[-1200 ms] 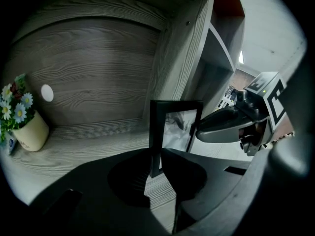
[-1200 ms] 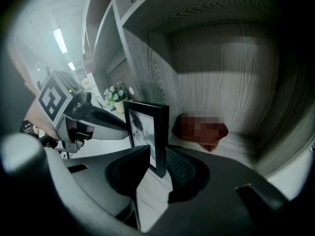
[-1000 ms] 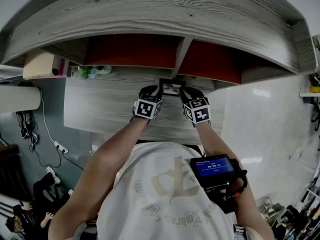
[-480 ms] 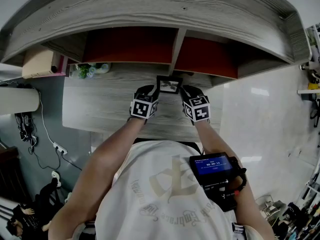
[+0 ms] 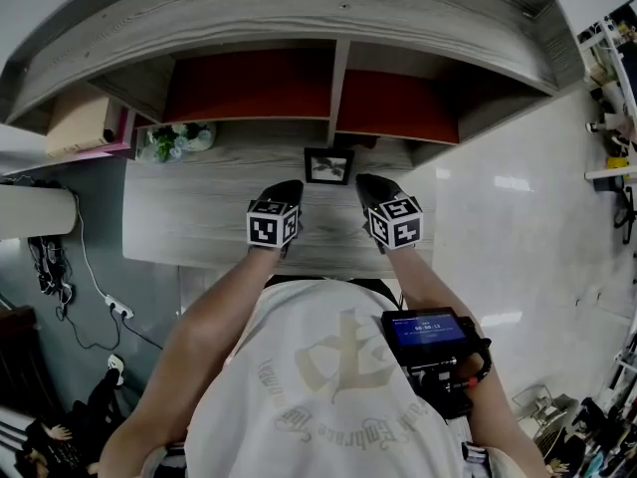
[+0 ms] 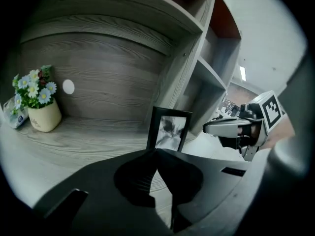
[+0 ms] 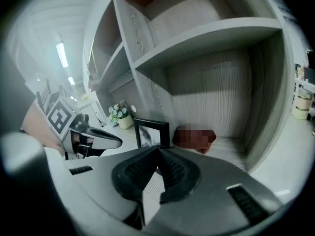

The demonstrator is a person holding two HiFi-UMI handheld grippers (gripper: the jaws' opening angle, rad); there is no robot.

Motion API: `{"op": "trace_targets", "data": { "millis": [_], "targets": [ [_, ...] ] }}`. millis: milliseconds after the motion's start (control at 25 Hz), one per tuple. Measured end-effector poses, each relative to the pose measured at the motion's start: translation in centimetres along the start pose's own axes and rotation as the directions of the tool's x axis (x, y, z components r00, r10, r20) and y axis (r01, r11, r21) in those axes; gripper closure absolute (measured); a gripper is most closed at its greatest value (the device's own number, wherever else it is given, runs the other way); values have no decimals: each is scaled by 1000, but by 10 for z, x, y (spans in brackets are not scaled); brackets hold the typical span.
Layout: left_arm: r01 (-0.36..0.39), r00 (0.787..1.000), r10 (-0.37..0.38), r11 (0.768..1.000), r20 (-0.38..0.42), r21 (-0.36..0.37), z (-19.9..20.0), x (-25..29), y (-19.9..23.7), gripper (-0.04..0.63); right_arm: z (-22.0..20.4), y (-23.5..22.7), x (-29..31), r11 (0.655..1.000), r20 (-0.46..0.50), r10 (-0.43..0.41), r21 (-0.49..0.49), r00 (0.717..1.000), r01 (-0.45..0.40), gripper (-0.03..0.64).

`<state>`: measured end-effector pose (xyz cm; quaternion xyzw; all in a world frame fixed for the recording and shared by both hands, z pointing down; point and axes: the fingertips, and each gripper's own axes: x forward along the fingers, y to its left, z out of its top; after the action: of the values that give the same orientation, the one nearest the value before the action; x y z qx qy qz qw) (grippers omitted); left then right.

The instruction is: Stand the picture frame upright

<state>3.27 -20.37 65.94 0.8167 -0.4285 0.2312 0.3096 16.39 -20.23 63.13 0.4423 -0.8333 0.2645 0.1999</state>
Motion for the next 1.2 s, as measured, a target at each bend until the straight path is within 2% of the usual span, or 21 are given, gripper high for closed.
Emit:
{"op": "trace_targets", "data": {
  "millis": [120,320,560,880,1200],
  "targets": [
    [2,999,0,999,35,-37,-2,-12,-1,586,2,12,-13,999,33,52,0,998,-52,612],
    [24,996,-22,1000,88,-15,5,-37,-11,586,4,28,-31,993,84,114,6,990,-114,612],
    [34,987,-27,999,158,-40,11,-67,-13,585,2,38,-56,990,137,135,22,981,-139,614],
    [50,981,-46,999,190,-14,6,-97,-21,586,-3,46,-83,988,166,149,13,975,-154,614],
    [55,982,-53,999,179,-3,4,-100,-31,586,-10,43,-92,988,168,150,21,974,-155,614]
  ]
}}
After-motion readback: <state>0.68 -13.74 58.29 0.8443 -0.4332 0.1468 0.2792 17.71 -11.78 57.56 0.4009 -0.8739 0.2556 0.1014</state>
